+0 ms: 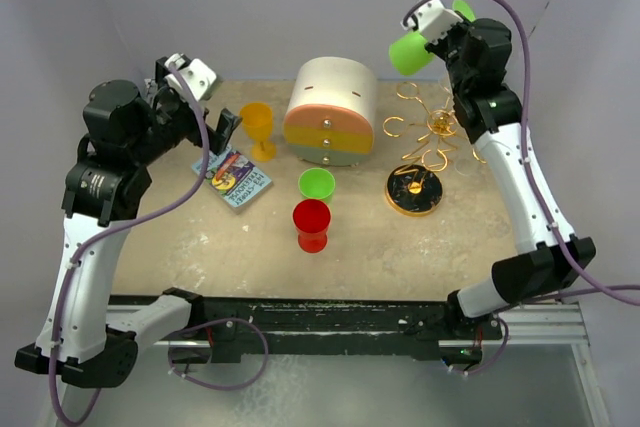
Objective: Place the wine glass upside down on the wine glass rack
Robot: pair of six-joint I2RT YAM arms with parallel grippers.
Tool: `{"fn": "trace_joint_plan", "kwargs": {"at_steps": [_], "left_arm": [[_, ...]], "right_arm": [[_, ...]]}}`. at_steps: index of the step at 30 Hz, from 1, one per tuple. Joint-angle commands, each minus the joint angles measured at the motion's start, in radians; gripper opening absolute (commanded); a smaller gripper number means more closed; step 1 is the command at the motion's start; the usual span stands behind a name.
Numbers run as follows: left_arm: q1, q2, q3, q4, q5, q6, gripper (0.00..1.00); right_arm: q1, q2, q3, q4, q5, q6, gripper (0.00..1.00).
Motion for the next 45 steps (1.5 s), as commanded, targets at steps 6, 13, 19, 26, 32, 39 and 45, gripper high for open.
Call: {"fn": "trace_joint_plan", "kwargs": {"at_steps": [6,13,19,26,32,39,45], "left_arm": [[0.038,-0.032,-0.011,0.044,0.069,-0.02,0.99],[0.044,-0.037,-0.016,0.05,0.09,-0.028,0.99],[0.046,-0.048,-0.022,0.05,0.09,-0.029,0.99],[0.047,-0.049,-0.022,0.05,0.093,-0.029,0.99],[0.047,-0.046,-0.02,0.05,0.096,-0.029,0.99],[0.047,-0.043,-0.019,0.052,0.105,-0.029,0.99],[0.049,-0.044,-0.023,0.052,0.111,-0.028,0.99]], "right_arm": [[-0.004,0.024,-0.036,0.043,-0.075,-0.235,0.0],[-0.004,0.005,-0.073,-0.044,-0.195,-0.336,0.0],[-0.004,0.005,-0.094,-0.073,-0.204,-0.444,0.0],[-0.004,0.005,-0.096,-0.151,-0.252,-0.508,0.0],[-0.004,-0.004,-0.124,-0.171,-0.267,-0.524,0.0],[-0.004,-0.025,-0.164,-0.167,-0.274,-0.526,0.0],[-0.004,-0.048,-0.182,-0.182,-0.285,-0.518,0.0]]}}
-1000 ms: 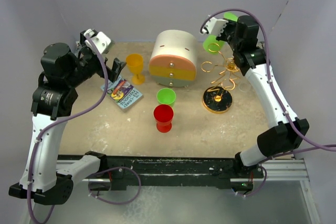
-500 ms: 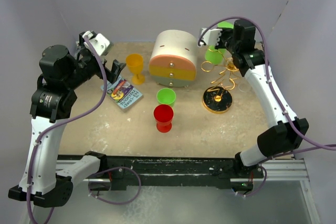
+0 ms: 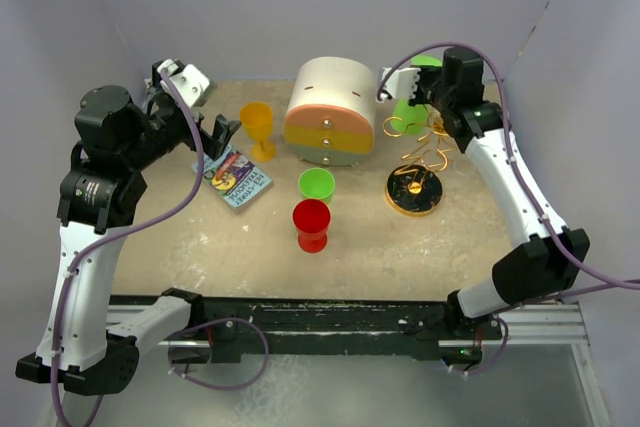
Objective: Place the wine glass upside down on the wine glass rack
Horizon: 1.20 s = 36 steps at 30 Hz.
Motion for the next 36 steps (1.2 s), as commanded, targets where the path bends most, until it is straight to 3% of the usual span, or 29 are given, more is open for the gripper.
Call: {"fn": "trace_joint_plan", "kwargs": {"at_steps": [1,36], "left_arm": [[0.009,-0.005,-0.001,0.046,0.024,-0.018,0.99],[0.008,-0.004,-0.01,0.051,0.057,-0.015,0.99]], "right_arm": [[-0.004,-0.068,-0.004,-0.013,-0.03,-0.029,0.0],[0.002,-0.089,0.024,-0.114,0.065,-0.035,0.0]]}}
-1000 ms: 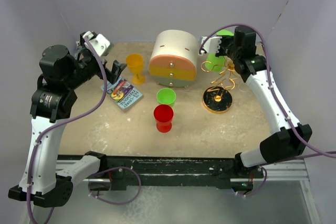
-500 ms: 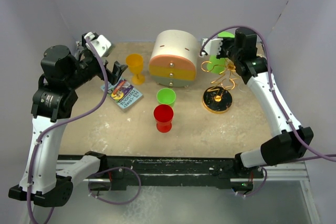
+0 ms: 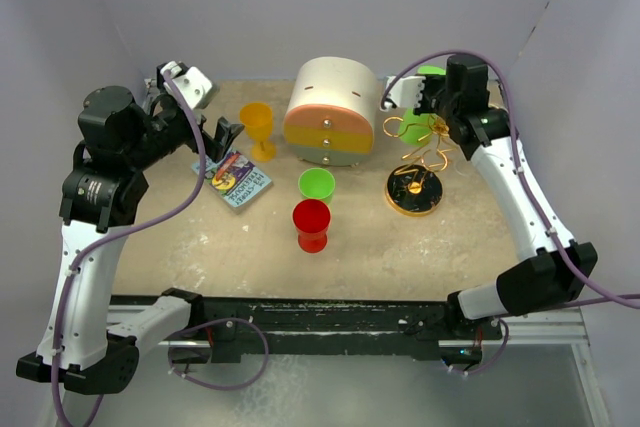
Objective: Place the wine glass upside down on the wine glass rack
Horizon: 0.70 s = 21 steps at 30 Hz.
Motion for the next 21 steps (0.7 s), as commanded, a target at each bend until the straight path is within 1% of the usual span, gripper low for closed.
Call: {"fn": "trace_joint_plan", "kwargs": {"at_steps": [1,10,21], "left_arm": [[0.009,-0.004,0.004,0.05,0.024,-0.015,0.99],[0.009,-0.008,0.003,0.047,0.024,-0.01,0.99],[0.009,-0.011,-0.005,0.048,0.02,-0.005,0.99]], "right_arm": [[0.003,-0.019,0.063,-0.032,0.029,-0.032,0.0],[0.023,-0.007,0.086,-0.061,0.042,-0.049,0.0],[0.065,0.016,0.099,-0.076,0.103,-0.053,0.0]]}}
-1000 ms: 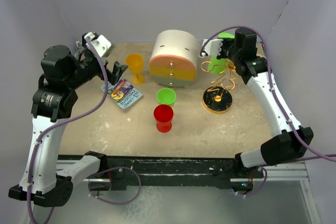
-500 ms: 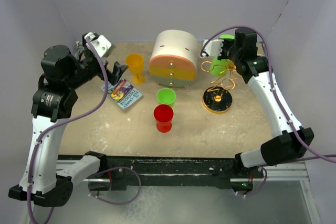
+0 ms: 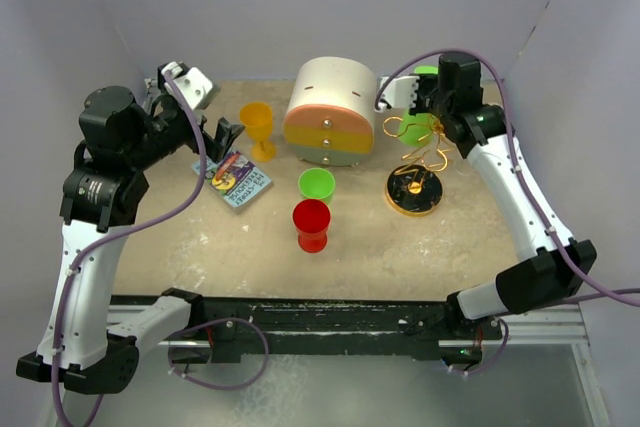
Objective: Place the wine glass upside down on the wine glass rack
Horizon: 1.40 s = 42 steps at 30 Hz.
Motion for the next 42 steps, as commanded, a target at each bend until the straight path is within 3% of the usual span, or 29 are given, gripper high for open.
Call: {"fn": "trace_joint_plan", "kwargs": {"at_steps": [1,42], "left_arm": [[0.009,-0.01,0.0,0.049,0.017,-0.006,0.99],[0.009,-0.021,-0.01,0.05,0.02,-0.004,0.99]], "right_arm": [[0.021,0.004,0.048,-0.018,0.05,-0.042,0.0],[0.117,0.045,0.122,-0.123,0.186,0.036,0.0]]}}
